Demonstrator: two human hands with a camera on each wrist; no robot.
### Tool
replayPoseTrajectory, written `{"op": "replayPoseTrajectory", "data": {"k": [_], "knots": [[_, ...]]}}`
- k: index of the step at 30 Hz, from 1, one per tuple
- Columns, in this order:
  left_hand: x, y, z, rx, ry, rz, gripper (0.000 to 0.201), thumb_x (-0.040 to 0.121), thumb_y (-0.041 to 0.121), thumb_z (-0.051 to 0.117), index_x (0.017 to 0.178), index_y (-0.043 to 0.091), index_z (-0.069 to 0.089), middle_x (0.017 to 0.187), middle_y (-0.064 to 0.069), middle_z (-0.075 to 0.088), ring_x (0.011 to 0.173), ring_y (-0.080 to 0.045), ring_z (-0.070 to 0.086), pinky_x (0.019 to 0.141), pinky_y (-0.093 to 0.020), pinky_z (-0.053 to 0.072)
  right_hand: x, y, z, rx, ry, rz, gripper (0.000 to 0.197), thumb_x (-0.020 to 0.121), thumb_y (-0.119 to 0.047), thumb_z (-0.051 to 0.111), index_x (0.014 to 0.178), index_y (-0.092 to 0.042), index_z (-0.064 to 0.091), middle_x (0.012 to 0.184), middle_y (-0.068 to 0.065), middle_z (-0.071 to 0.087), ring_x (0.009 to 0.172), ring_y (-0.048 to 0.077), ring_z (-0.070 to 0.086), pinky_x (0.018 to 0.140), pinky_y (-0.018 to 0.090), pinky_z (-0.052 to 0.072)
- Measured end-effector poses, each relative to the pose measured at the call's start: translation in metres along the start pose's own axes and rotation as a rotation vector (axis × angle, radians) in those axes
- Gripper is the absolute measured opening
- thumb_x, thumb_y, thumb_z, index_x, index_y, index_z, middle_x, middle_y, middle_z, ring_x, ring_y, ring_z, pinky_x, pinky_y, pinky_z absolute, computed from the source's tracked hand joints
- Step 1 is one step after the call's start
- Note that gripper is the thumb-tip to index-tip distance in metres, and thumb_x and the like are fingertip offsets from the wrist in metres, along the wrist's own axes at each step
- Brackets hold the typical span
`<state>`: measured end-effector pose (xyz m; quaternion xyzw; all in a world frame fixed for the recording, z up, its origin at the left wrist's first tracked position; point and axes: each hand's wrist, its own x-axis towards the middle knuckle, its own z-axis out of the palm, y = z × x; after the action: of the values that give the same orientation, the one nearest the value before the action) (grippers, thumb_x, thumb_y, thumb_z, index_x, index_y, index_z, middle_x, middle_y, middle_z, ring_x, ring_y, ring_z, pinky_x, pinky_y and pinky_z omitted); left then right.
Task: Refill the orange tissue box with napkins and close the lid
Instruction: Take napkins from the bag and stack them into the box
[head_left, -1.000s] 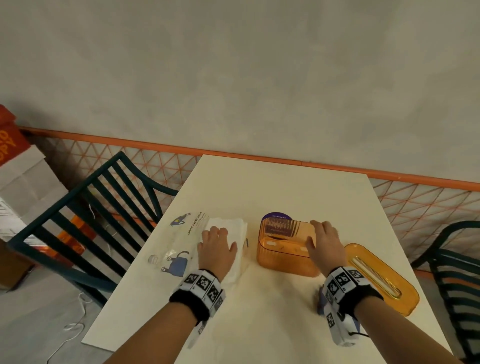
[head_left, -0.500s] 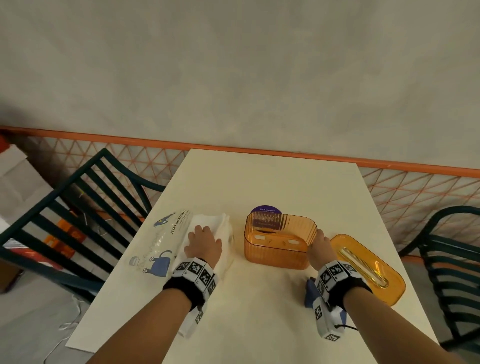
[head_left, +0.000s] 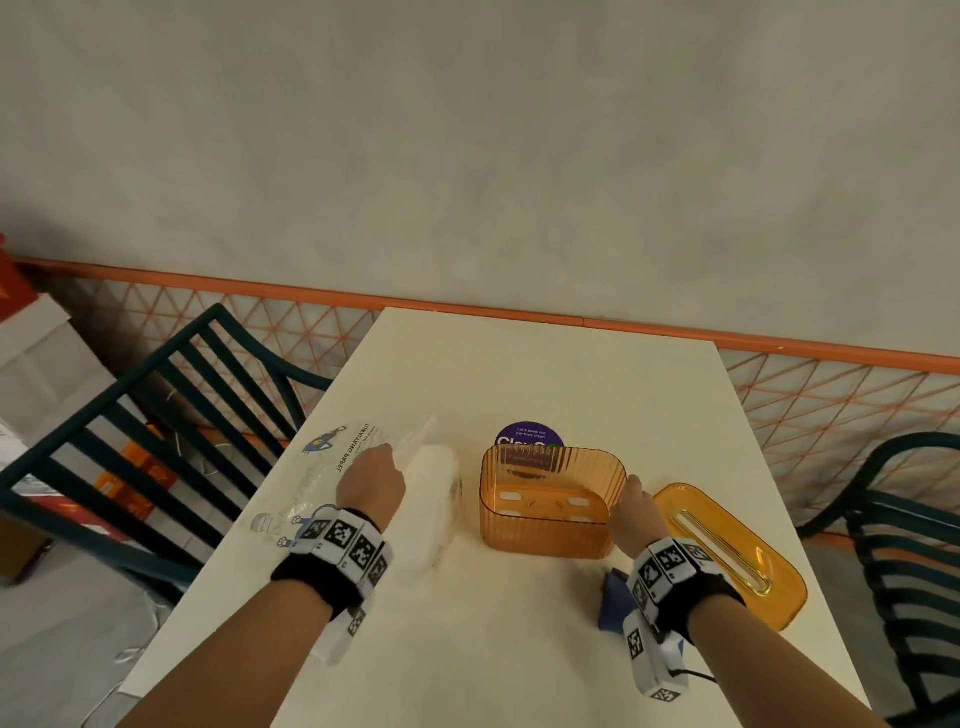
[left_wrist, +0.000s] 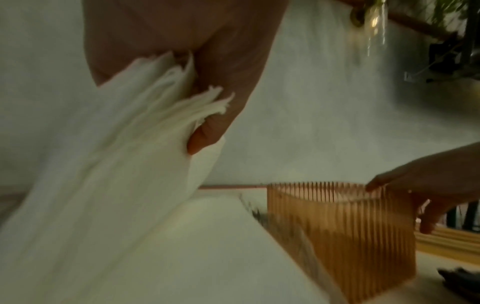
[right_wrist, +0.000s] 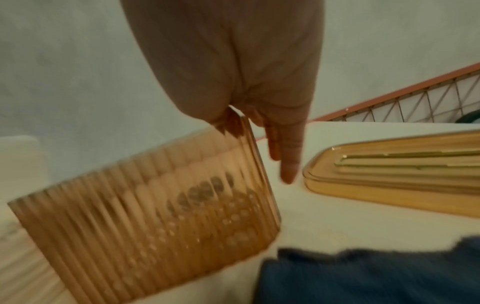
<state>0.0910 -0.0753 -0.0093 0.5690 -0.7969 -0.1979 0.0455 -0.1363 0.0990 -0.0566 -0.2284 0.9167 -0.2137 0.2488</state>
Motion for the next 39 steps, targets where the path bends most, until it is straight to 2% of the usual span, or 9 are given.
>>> {"op": "replayPoseTrajectory", "data": {"k": [5,13,16,20,23,27,30,33,39], "knots": [[-0.006,0.012,-0.042,-0.128,0.201,0.201,0.022,0.092,0.005,0.042,0.106,-0.004,0.057,0.104,-0.021,0.063,0.099,-0.035,0.058,0.076,-0.033,0.042,-0.014,-0.039,-0.037,0.103,0.136,-0.237,0.05,0.099,-0.025,0.037,0.143,-0.005,0.026,0.137,0.02,0.043,0.123,0.033,0.046,0.102,0.042,0.04],[-0.038,0.056,-0.038,0.026,0.337,0.807,0.029,0.077,0.005,0.067,0.104,0.015,0.068,0.096,0.001,0.068,0.073,-0.018,0.068,0.057,-0.022,0.05,-0.035,-0.122,-0.065,0.831,-0.411,-0.086,0.042,0.092,-0.055,0.041,0.12,-0.024,0.036,0.098,0.016,0.065,0.078,0.034,0.066,0.069,0.044,0.057],[-0.026,0.05,-0.015,0.028,0.326,0.936,0.032,0.072,0.019,0.065,0.103,0.021,0.068,0.114,-0.003,0.066,0.107,-0.018,0.062,0.085,-0.035,0.054,-0.024,-0.12,-0.065,0.736,-0.355,-0.168,0.063,0.086,-0.027,0.062,0.14,-0.017,0.031,0.125,0.017,0.054,0.107,0.037,0.059,0.091,0.051,0.051],[-0.026,0.048,-0.004,-0.6,0.085,0.662,0.05,0.082,0.054,0.046,0.131,0.045,0.037,0.155,0.005,0.016,0.145,-0.013,0.01,0.114,-0.03,0.016,-0.019,-0.115,-0.074,0.729,-0.266,-0.263,0.058,0.088,-0.003,0.054,0.141,-0.013,0.032,0.119,0.017,0.058,0.106,0.036,0.059,0.093,0.049,0.049],[-0.03,0.062,-0.007,-1.333,-0.084,0.19,0.05,0.096,0.042,0.04,0.141,0.044,0.017,0.153,0.006,0.018,0.141,-0.021,0.025,0.104,-0.036,0.033,-0.017,-0.118,-0.083,0.81,-0.262,-0.319,0.048,0.091,0.002,0.05,0.137,-0.006,0.037,0.124,0.019,0.057,0.108,0.037,0.058,0.089,0.044,0.049],[-0.007,0.068,-0.011,-1.675,-0.506,-0.276,0.041,0.091,0.05,0.047,0.123,0.024,0.045,0.117,-0.006,0.054,0.103,-0.032,0.055,0.083,-0.051,0.049,-0.017,-0.117,-0.09,0.861,-0.281,-0.312,0.038,0.092,-0.002,0.049,0.13,-0.003,0.045,0.124,0.018,0.06,0.107,0.034,0.061,0.085,0.041,0.052],[0.005,0.071,-0.01,-1.657,-0.667,-0.292,0.035,0.09,0.036,0.056,0.121,0.018,0.053,0.112,-0.011,0.062,0.098,-0.032,0.059,0.086,-0.053,0.049,-0.013,-0.112,-0.087,0.844,-0.281,-0.258,0.03,0.095,-0.007,0.045,0.124,-0.003,0.049,0.112,0.013,0.062,0.092,0.026,0.061,0.069,0.03,0.05],[0.014,0.077,-0.002,-1.478,-0.528,-0.278,0.04,0.094,0.021,0.054,0.131,0.01,0.043,0.118,-0.014,0.055,0.096,-0.031,0.057,0.077,-0.045,0.052,0.001,-0.099,-0.082,0.726,-0.245,-0.152,0.029,0.096,-0.013,0.043,0.123,-0.005,0.049,0.101,0.009,0.06,0.074,0.021,0.057,0.055,0.025,0.045],[0.023,0.093,0.022,-0.835,-0.242,-0.027,0.039,0.092,0.011,0.053,0.129,0.002,0.041,0.126,-0.016,0.055,0.108,-0.031,0.056,0.087,-0.033,0.048,0.028,-0.068,-0.065,0.268,-0.014,-0.047,0.041,0.089,-0.003,0.05,0.129,-0.002,0.045,0.122,0.021,0.058,0.105,0.034,0.057,0.079,0.035,0.047]]}}
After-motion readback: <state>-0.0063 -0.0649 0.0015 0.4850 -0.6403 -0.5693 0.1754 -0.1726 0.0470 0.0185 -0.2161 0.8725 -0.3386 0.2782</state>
